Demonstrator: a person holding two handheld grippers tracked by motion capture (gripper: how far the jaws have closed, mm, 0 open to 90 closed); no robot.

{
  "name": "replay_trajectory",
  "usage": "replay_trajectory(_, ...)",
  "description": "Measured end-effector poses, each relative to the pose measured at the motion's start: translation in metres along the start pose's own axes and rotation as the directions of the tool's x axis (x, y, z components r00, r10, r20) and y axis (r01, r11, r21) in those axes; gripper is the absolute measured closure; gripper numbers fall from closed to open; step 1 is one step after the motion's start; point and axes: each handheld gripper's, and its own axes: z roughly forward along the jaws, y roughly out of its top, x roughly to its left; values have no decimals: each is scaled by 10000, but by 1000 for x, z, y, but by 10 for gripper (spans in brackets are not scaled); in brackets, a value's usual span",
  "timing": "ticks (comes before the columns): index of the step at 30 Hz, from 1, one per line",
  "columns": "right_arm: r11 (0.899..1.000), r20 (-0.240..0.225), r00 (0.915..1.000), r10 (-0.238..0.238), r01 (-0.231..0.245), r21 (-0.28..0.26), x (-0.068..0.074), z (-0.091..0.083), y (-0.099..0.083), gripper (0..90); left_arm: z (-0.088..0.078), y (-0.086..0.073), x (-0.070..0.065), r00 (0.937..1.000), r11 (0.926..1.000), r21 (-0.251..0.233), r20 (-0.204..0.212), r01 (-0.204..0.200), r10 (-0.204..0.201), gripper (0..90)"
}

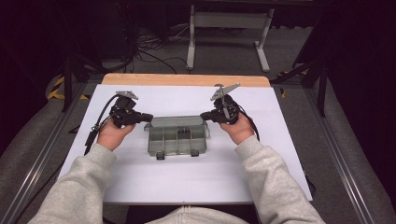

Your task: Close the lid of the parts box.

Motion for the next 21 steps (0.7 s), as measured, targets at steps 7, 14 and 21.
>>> replay_trajectory(7,9997,-212,9997,138,-134,189,7,-5,-5,900,-4,-5,-11,9995,9999,36,270,-151,150,887)
replay_trajectory(14,9994,-410,9991,142,-129,322,15,-8,-9,900,-6,-9,-21,9979,9995,203,609,-249,237,890)
replay_trajectory(21,9993,-619,9980,88,-65,366,25,-11,-13,900,-7,-15,-26,9965,9992,258,790,-305,284,890)
